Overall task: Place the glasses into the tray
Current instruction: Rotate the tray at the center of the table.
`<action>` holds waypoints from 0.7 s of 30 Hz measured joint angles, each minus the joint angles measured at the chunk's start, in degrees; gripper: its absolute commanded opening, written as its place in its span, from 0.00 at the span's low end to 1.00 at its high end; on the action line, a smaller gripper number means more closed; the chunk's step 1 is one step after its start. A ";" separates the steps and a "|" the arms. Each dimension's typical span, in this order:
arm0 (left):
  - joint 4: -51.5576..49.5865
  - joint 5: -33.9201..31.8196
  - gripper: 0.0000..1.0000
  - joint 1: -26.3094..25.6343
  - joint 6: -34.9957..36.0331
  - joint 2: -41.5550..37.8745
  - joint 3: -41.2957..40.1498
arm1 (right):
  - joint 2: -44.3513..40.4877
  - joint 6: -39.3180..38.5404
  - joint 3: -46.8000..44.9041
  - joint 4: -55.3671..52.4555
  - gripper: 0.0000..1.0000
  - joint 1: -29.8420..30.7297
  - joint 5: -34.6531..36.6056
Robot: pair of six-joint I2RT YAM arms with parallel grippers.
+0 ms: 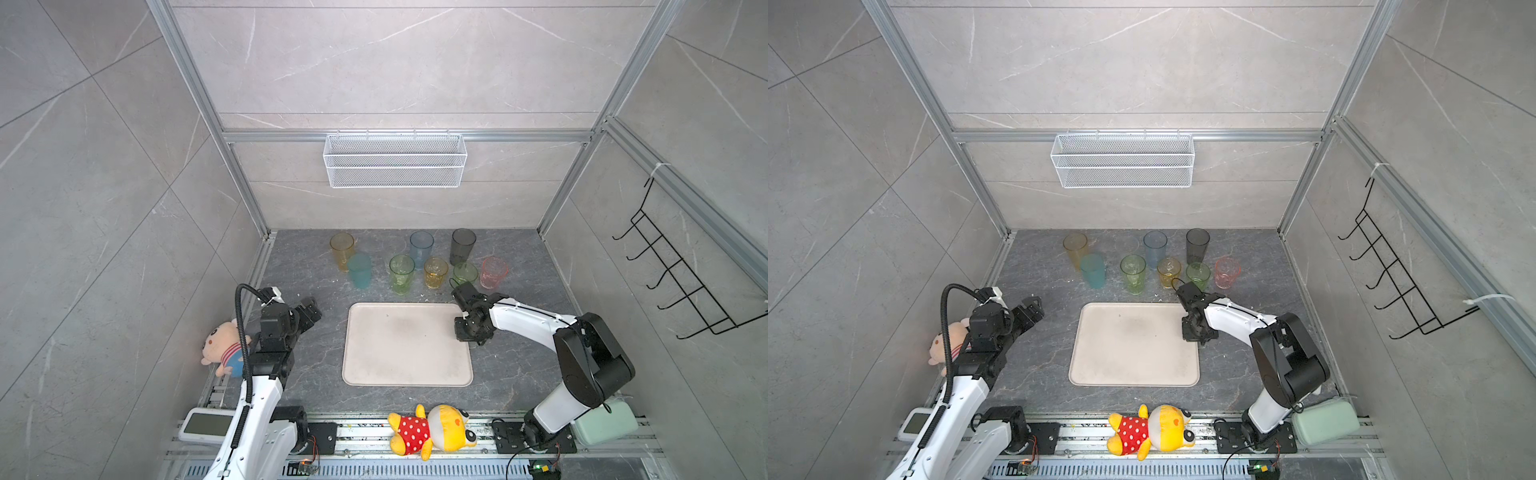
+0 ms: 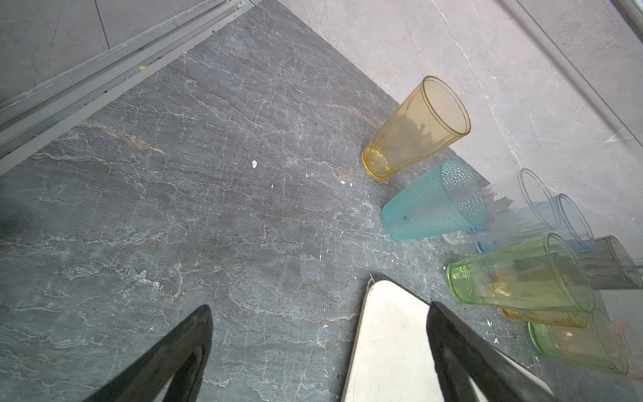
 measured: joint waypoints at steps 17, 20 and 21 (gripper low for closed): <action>0.00 0.33 0.96 0.00 -0.22 1.33 0.70 | -11.72 -1.51 2.29 -1.51 0.41 0.00 -1.31; -0.02 0.39 0.96 0.00 -0.22 1.49 1.55 | -14.75 -2.10 2.64 -0.74 0.41 0.00 -2.45; -0.04 0.39 0.96 0.00 -0.22 1.55 1.88 | -15.72 -2.32 2.73 -0.04 0.41 0.00 -3.10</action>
